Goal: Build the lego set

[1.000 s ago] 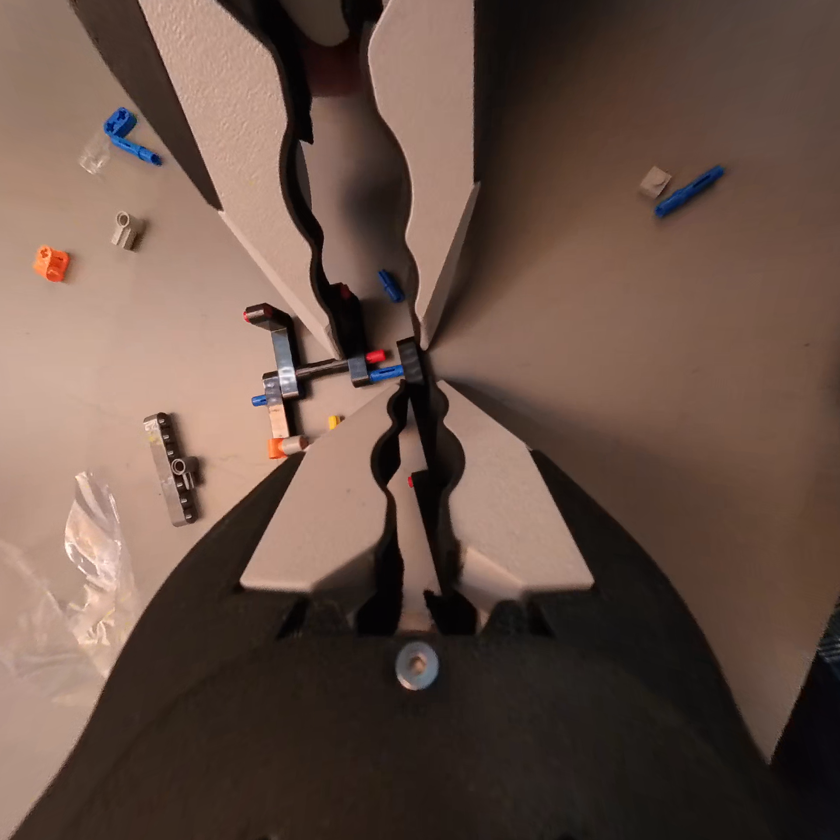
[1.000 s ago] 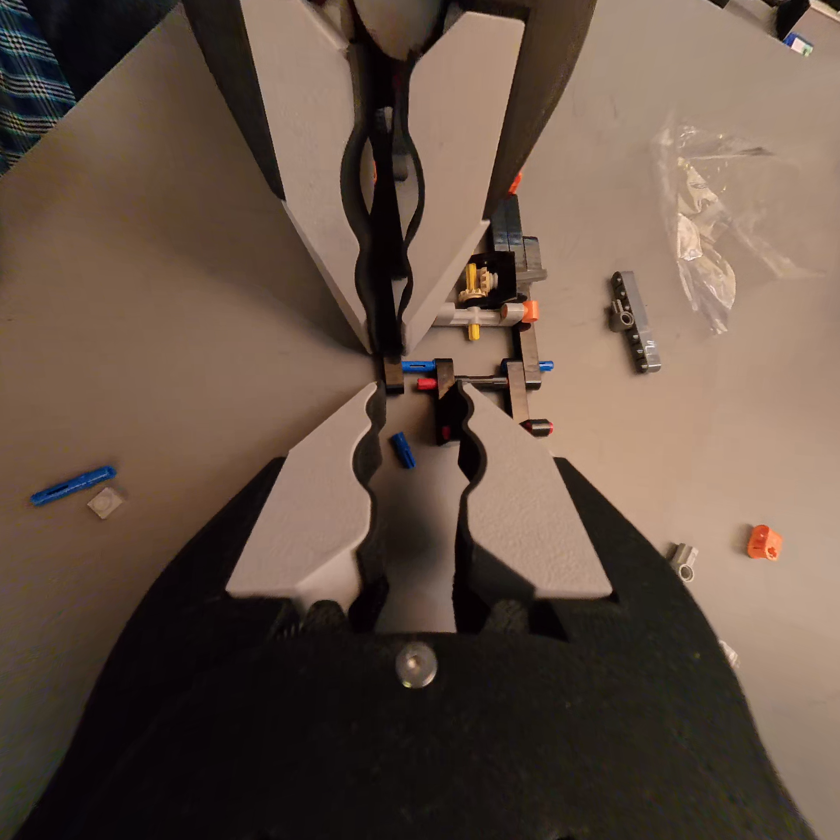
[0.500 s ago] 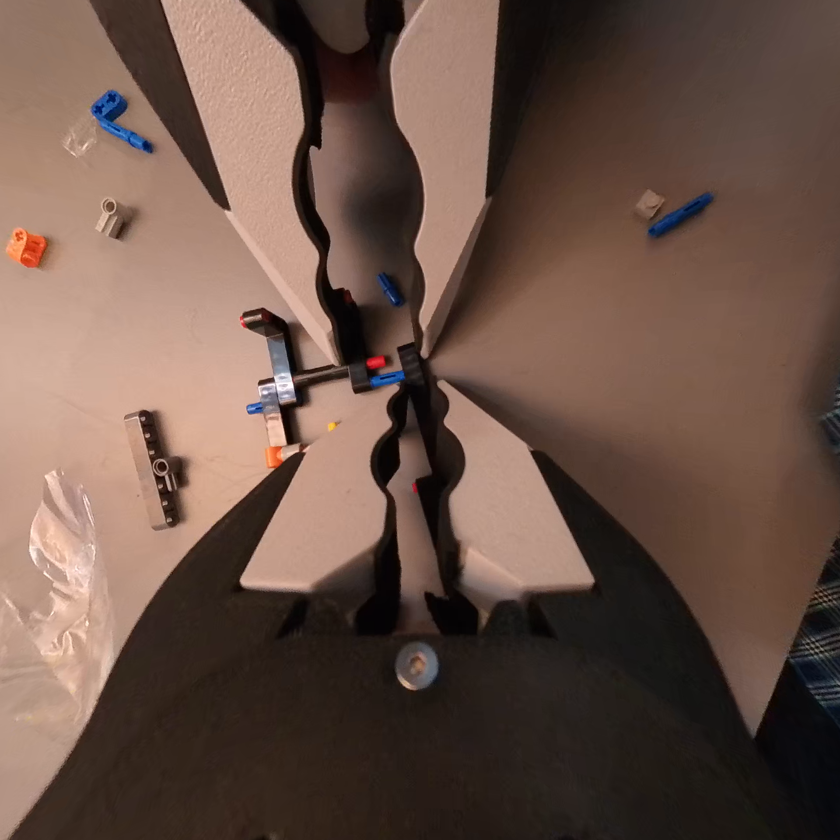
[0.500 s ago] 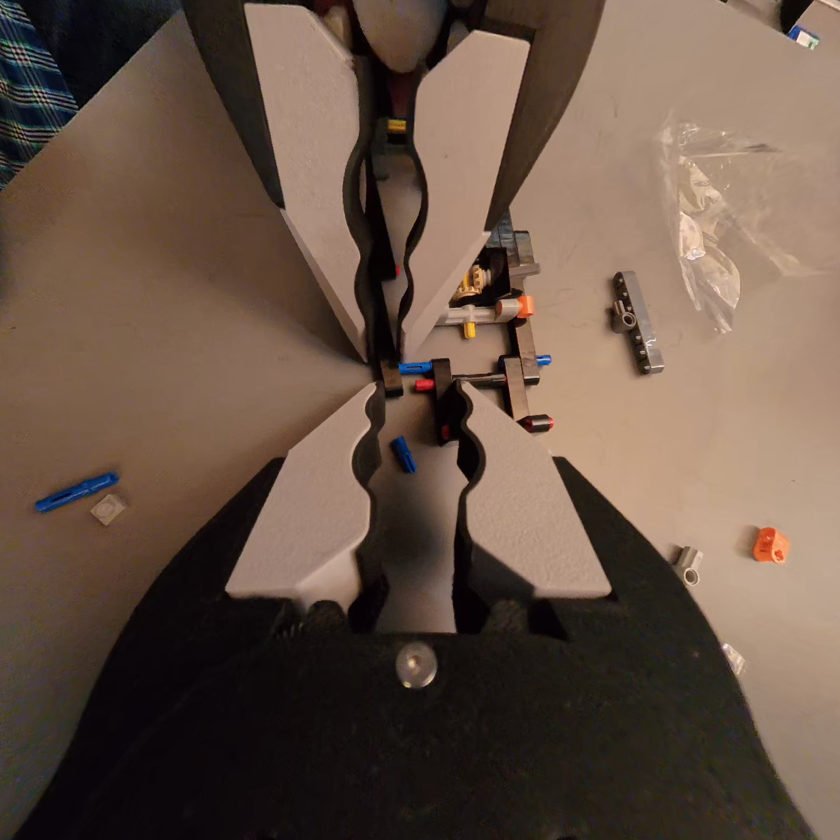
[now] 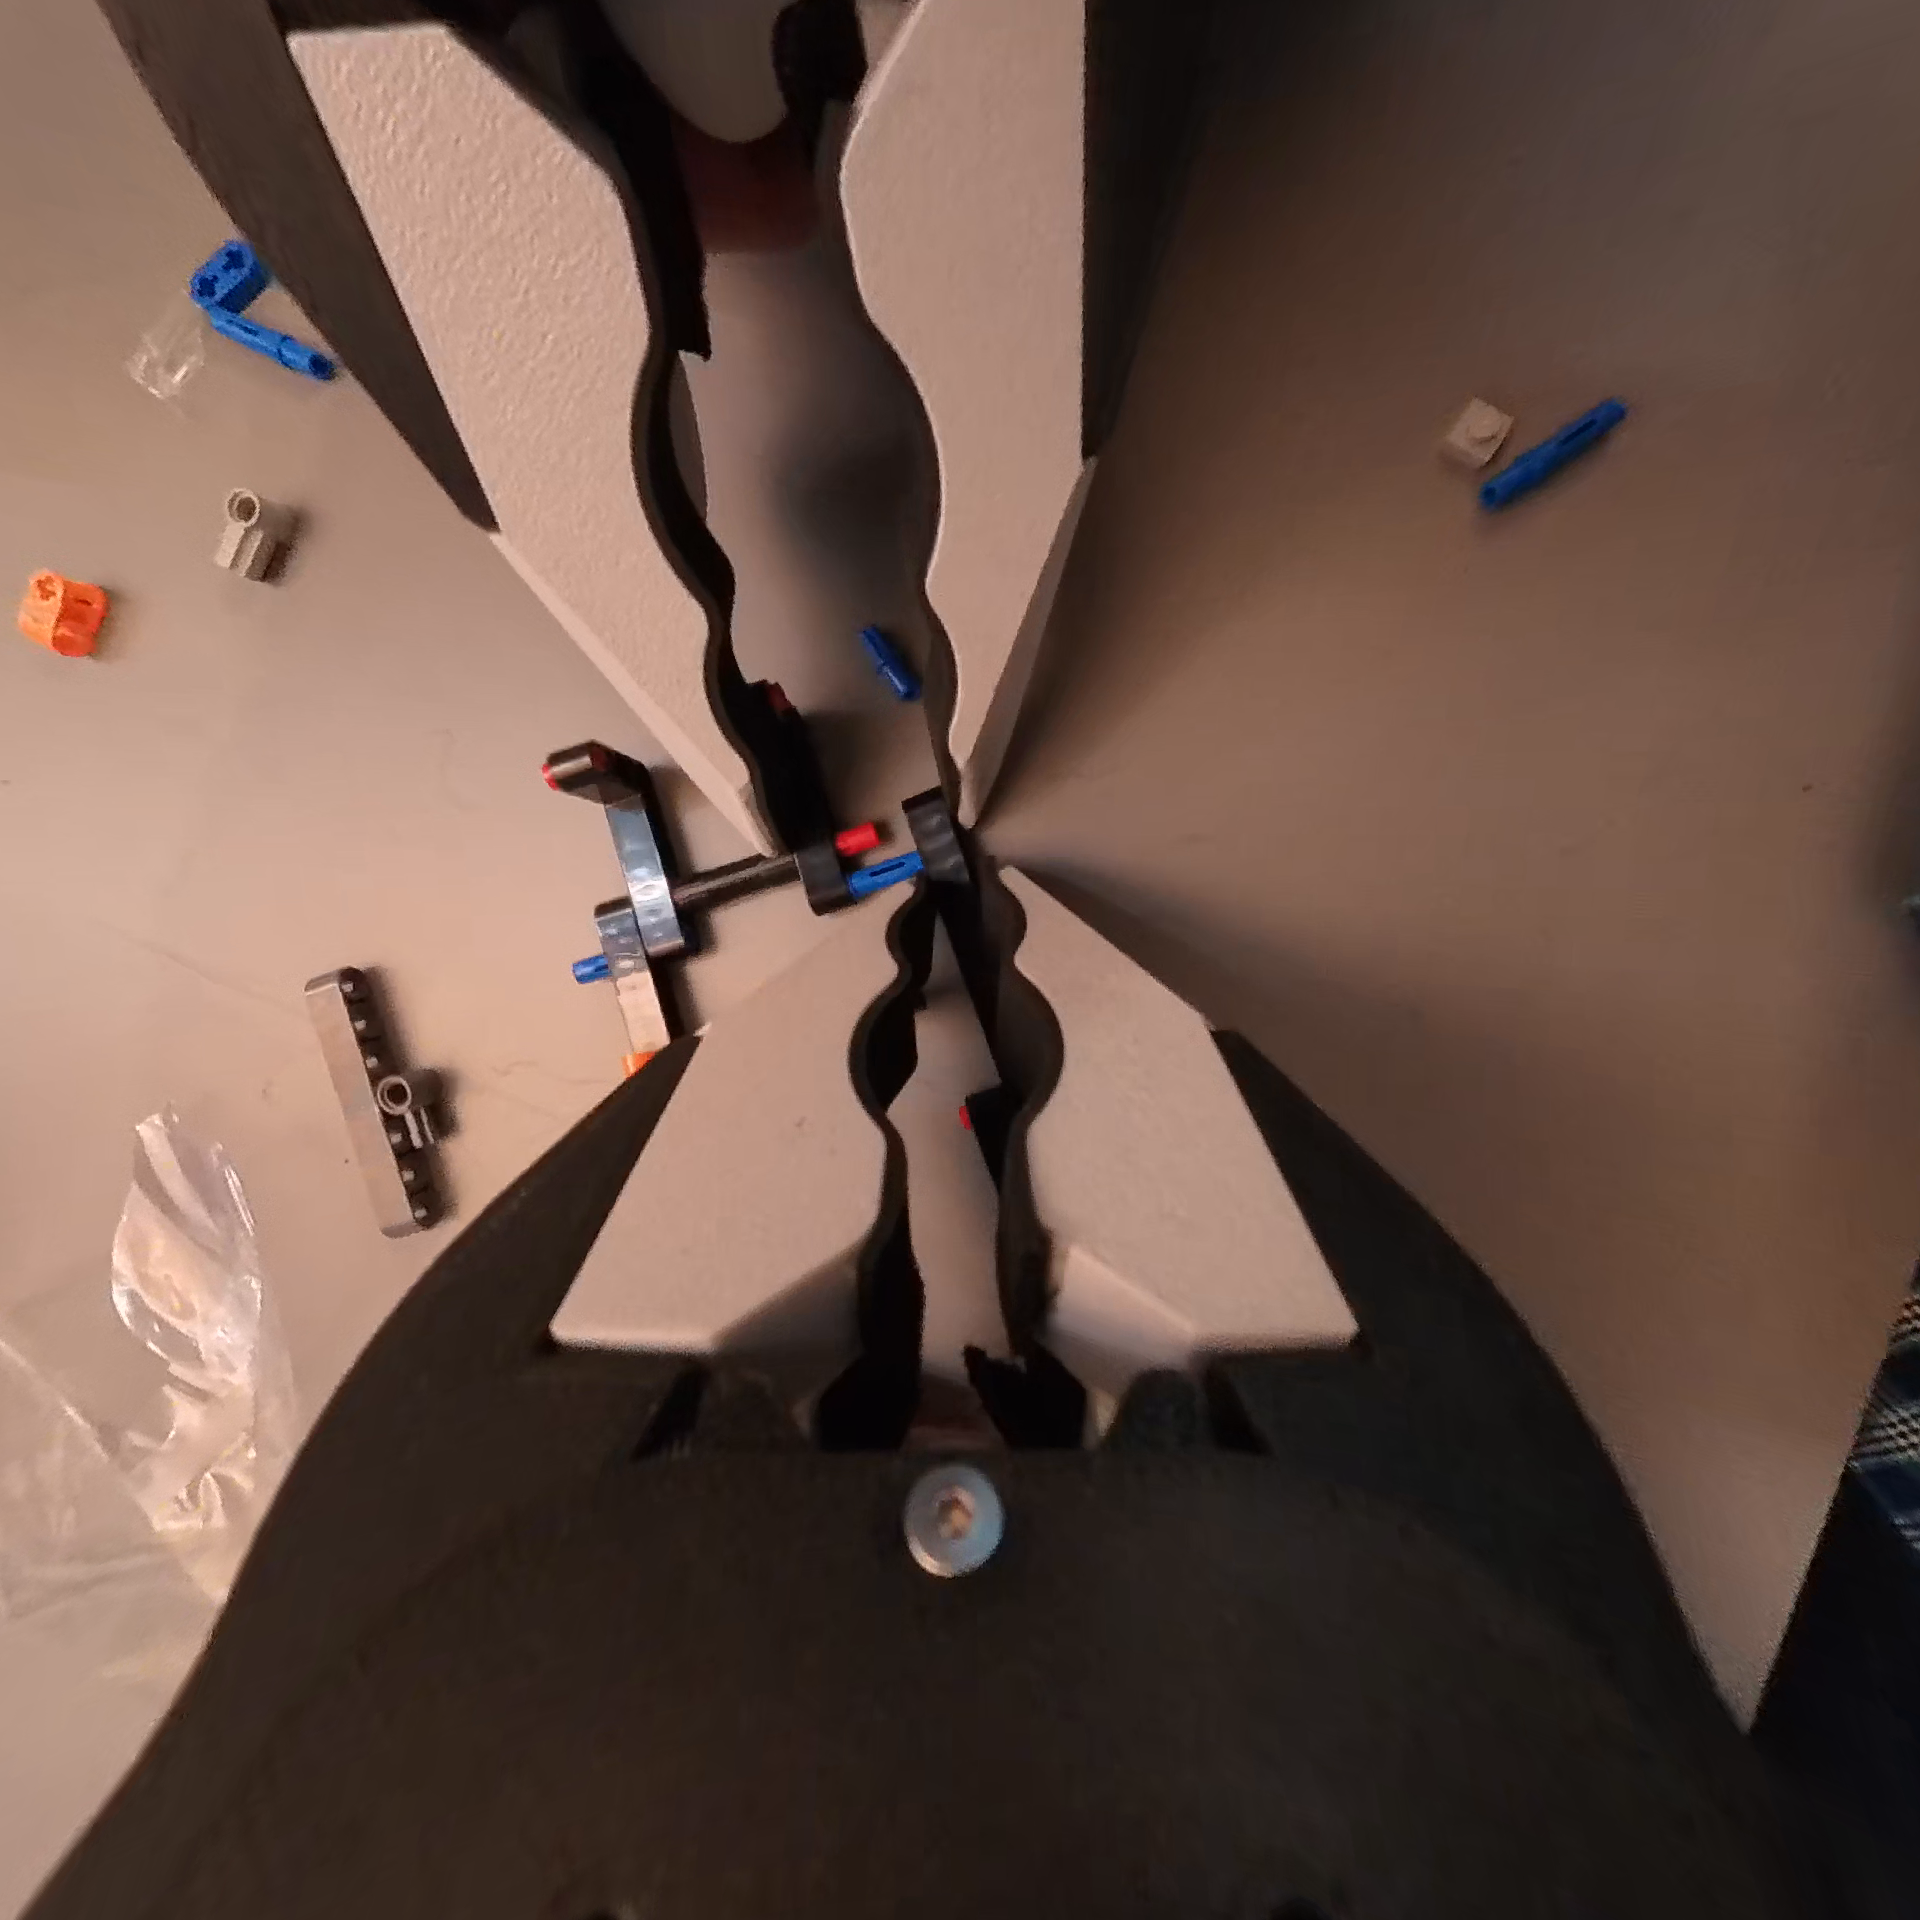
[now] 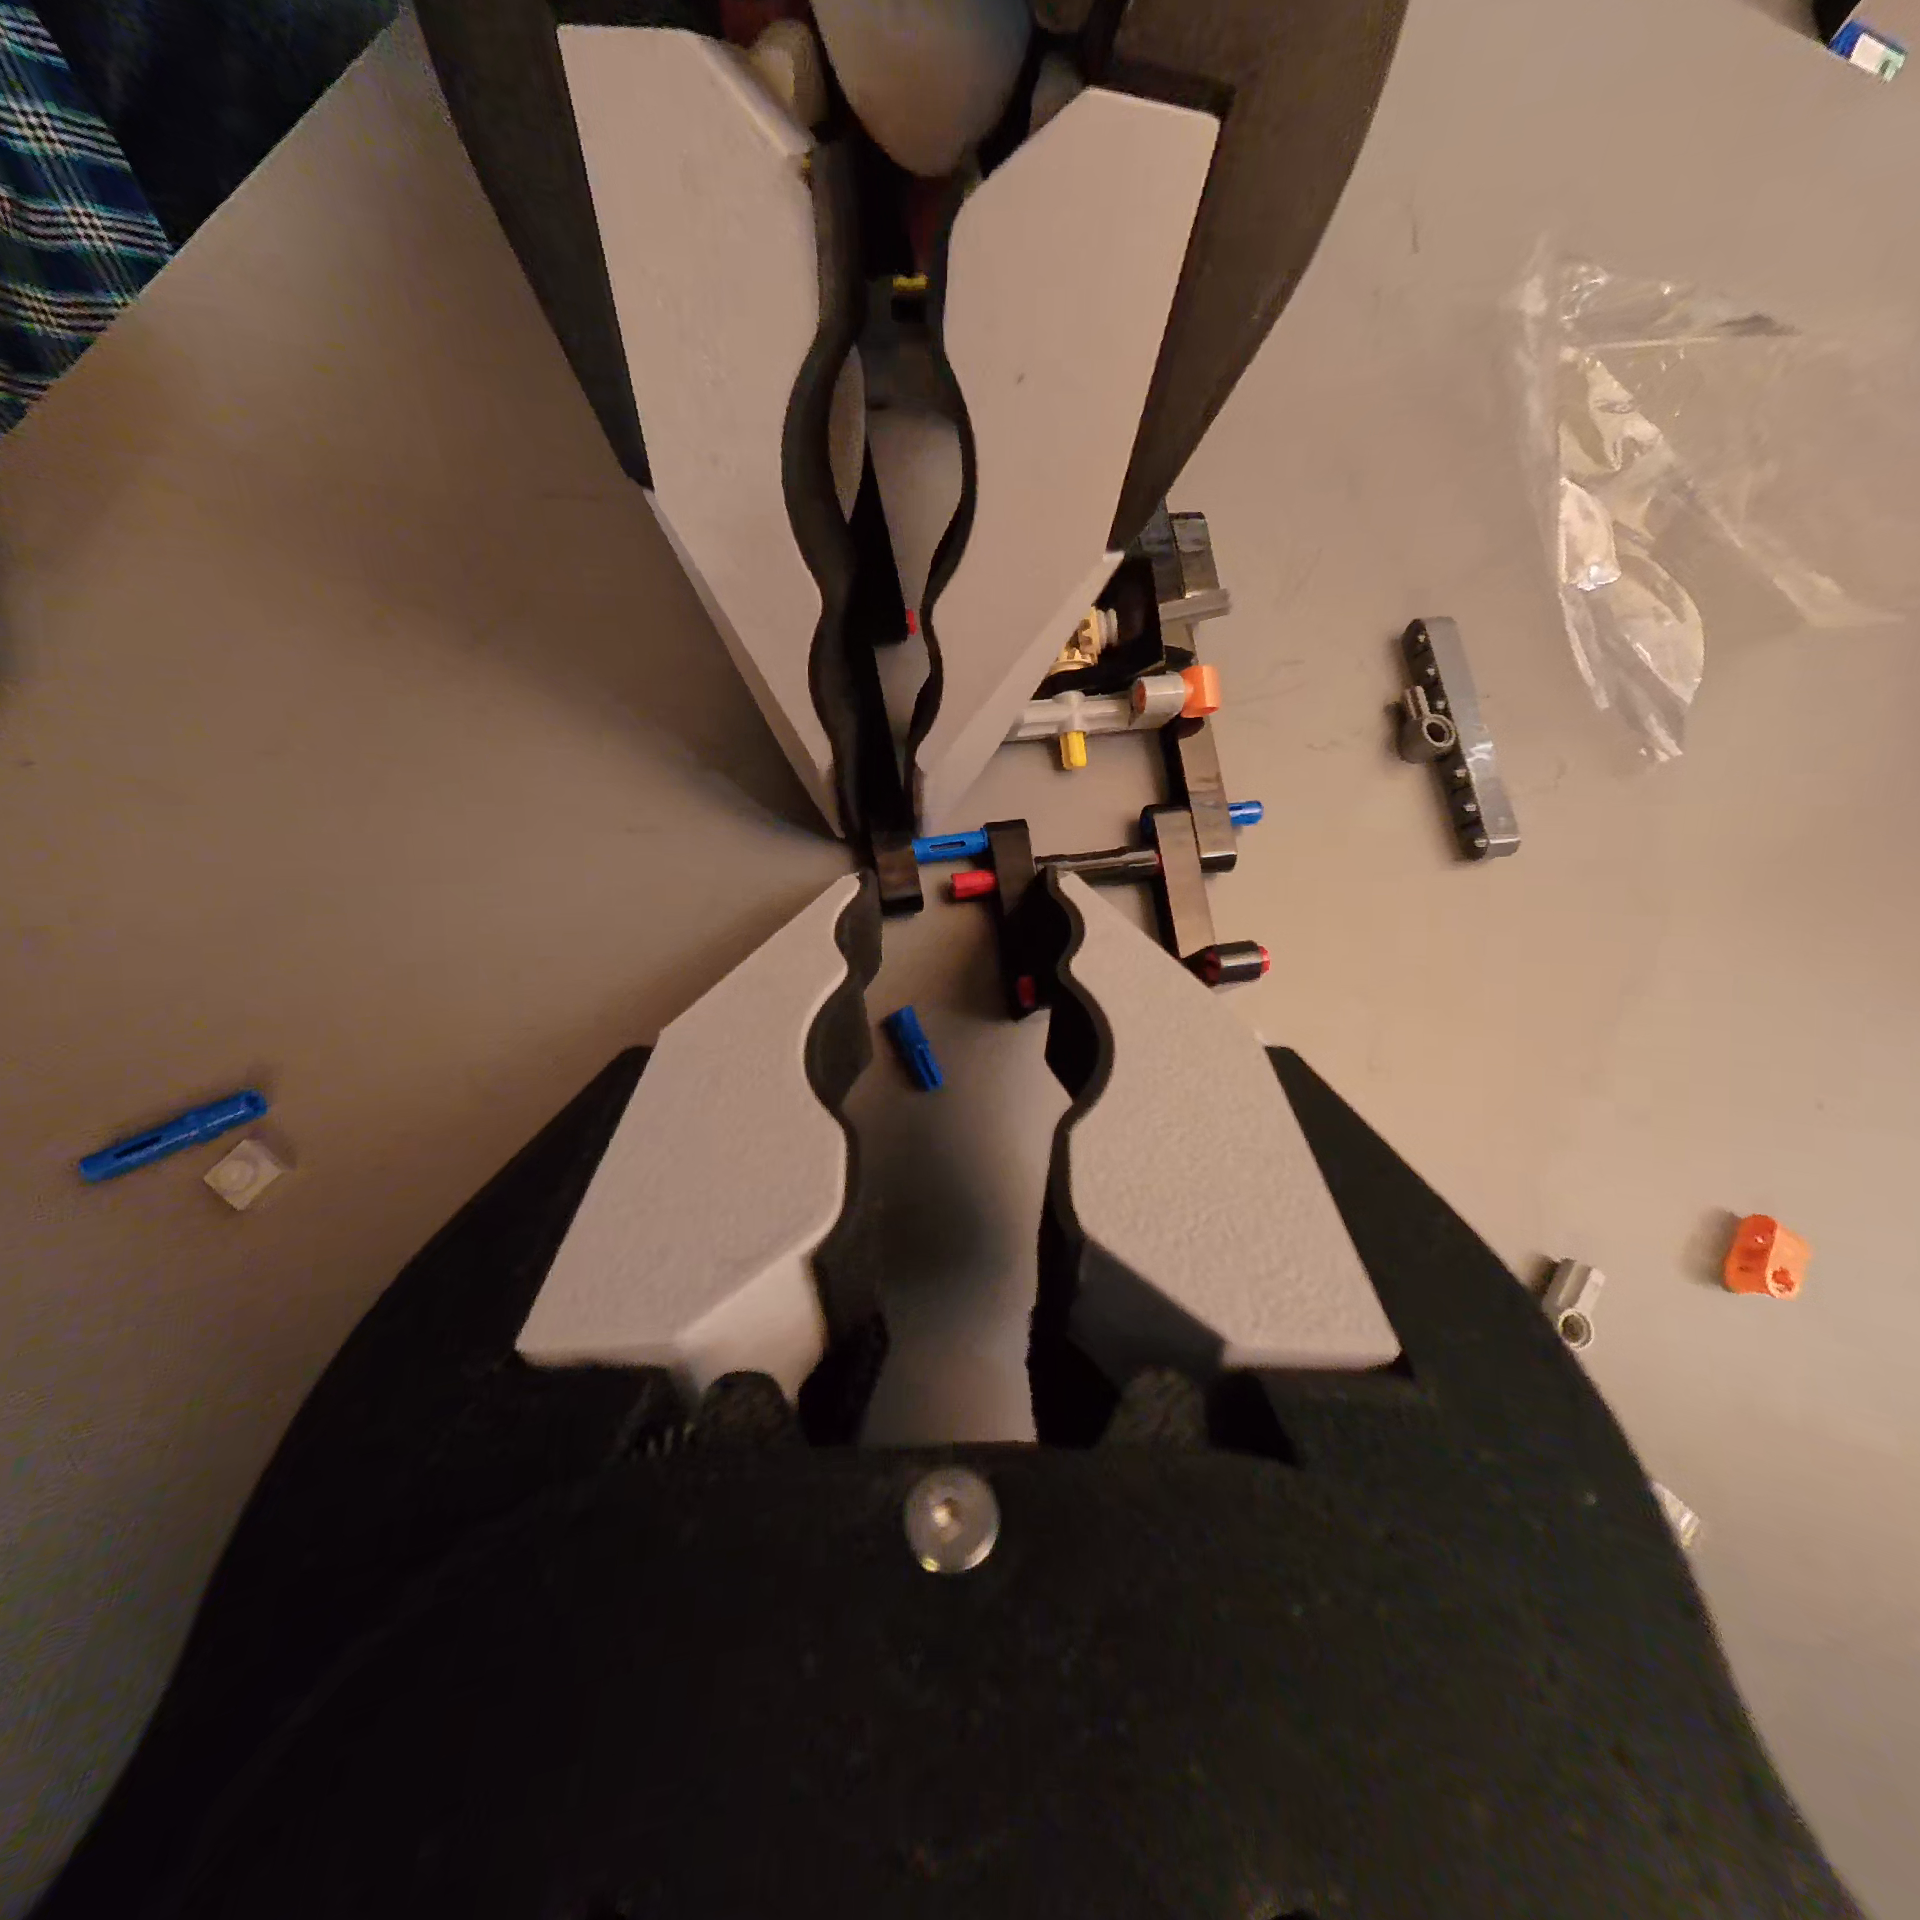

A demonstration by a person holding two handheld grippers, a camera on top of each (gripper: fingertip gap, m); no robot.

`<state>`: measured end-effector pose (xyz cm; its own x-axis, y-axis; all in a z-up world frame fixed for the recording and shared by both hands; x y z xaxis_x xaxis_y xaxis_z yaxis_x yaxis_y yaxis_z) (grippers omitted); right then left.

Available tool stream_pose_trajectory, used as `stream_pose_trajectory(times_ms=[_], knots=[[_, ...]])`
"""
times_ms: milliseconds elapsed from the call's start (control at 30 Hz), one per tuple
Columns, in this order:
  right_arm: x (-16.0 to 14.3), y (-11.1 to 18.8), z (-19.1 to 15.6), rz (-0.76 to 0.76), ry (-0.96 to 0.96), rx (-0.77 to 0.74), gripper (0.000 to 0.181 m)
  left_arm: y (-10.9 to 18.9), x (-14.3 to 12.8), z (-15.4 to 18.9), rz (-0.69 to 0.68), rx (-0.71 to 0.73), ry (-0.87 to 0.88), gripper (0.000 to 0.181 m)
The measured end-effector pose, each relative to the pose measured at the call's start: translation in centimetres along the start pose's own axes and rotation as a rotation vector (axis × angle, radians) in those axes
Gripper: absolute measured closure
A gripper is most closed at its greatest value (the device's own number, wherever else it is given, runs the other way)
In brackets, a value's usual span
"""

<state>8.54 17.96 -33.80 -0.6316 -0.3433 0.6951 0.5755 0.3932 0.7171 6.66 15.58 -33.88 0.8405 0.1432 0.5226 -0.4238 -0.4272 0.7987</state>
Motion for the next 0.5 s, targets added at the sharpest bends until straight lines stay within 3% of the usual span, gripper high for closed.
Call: stream_pose_trajectory(times_ms=[267,500], knots=[[-0.01,0.01,0.17,0.002,-0.007,0.015,0.154,-0.02,-0.06,-0.17,0.01,-0.031,-0.018,0.176],[0.01,0.0,0.33,-0.014,-0.002,-0.002,0.154,0.05,-0.24,-0.19,0.008,0.035,0.013,0.174]])
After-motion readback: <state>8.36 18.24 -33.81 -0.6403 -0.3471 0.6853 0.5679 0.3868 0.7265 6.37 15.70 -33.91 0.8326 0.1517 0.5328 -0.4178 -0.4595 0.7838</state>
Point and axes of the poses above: each gripper's, where its closed fingertips meet, y back along the fingers, x out of its top, z = x × y across the jaws, the point moved 2 cm from there along y, back along the fingers, and after that the axes turned 14 degrees about x, right-handed, at the moved point
